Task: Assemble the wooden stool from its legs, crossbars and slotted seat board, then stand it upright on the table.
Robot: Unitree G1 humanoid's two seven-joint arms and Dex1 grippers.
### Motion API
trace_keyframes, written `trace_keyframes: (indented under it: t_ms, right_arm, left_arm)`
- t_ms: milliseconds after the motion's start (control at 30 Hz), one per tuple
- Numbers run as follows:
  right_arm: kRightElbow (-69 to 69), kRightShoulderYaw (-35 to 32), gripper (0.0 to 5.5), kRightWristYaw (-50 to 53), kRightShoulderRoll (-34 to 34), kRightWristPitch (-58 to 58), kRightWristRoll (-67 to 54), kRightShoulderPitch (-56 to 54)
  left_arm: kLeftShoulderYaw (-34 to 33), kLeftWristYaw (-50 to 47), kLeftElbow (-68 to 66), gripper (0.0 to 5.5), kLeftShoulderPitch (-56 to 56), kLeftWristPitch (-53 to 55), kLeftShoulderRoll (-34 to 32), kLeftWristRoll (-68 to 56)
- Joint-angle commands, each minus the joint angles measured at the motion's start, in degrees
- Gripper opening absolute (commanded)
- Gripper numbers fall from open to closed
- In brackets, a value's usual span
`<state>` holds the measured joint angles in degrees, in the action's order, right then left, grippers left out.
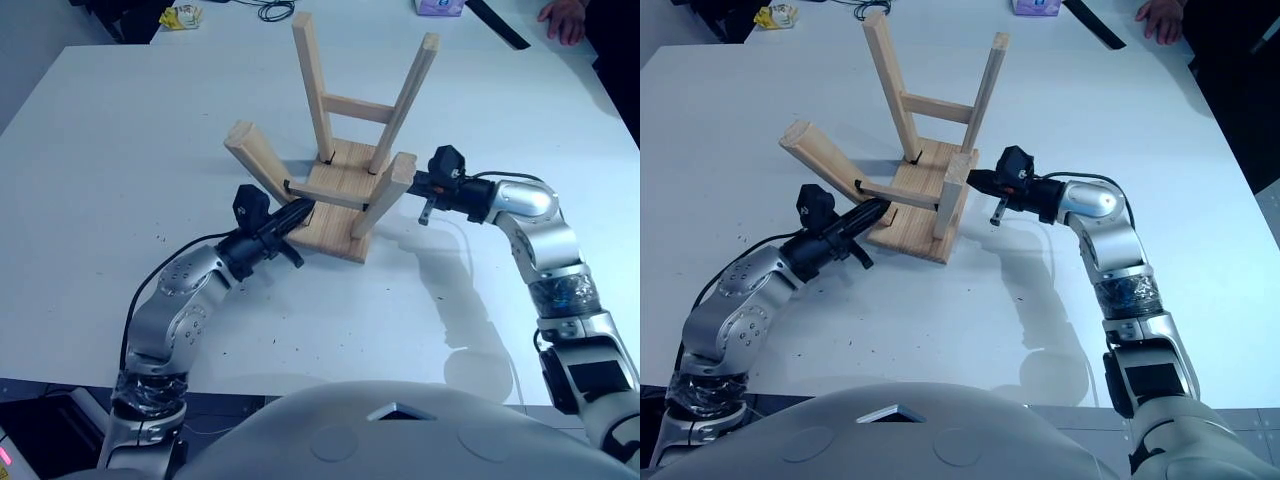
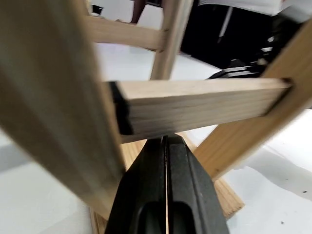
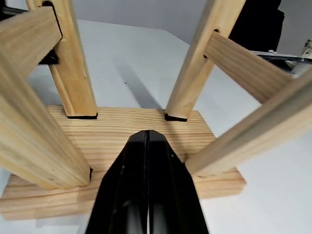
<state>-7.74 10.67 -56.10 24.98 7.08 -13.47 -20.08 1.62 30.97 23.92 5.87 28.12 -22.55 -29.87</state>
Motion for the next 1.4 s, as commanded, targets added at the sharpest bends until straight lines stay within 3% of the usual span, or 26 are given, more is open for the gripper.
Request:
trace_keyframes:
  t_ms: [33,233,500,667,733,900,1000,1133,1233,1400]
  right_arm:
    - [3.45,3.22,0.0,-6.73,-0.6,3.81,-3.63,-0.79]
    - [10.64,6.27,0.0,-14.23,1.78,9.77,-7.75,0.53]
    - [21.12,7.19,0.0,-15.03,3.74,18.63,-12.81,3.87]
    - [17.5,8.52,0.0,-13.3,1.14,18.67,-11.25,1.2]
    - [15.12,7.3,0.0,-13.51,3.06,17.01,-9.89,1.0]
    - [1.46,4.71,0.0,-16.5,16.85,0.28,1.86,5.86]
    - [-5.29,2.08,0.0,-15.4,20.48,-4.94,4.41,6.71]
    - [-14.87,-0.64,0.0,-2.41,16.31,-9.48,9.36,2.23]
    - [-23.95,-0.56,0.0,9.59,10.49,-13.26,14.42,-2.57]
    - [-36.46,-0.33,0.0,18.2,2.85,-18.98,17.27,-7.95]
  left_arm:
    - [0.83,1.66,-1.22,0.02,1.99,0.07,-2.3,2.01]
    - [-0.09,3.94,-5.77,0.02,1.74,-1.59,-4.01,3.84]
    - [-0.63,12.72,-20.32,0.02,-2.01,-9.66,-8.72,7.81]
    - [-0.4,20.91,-29.94,0.02,-7.76,-15.61,-10.62,8.69]
    - [-1.24,22.95,-30.49,0.02,-7.36,-16.71,-11.85,8.6]
    - [-9.27,21.44,-12.48,0.02,4.28,-11.24,-13.39,0.28]
    - [-14.5,16.46,2.82,0.02,13.69,-5.09,-11.94,-8.1]
    - [-15.77,9.45,11.41,0.02,22.34,0.53,-10.28,-10.86]
    - [-11.91,5.59,11.11,0.02,27.74,2.73,-12.3,-3.09]
    - [-10.27,5.97,5.38,0.02,27.82,3.05,-15.17,2.9]
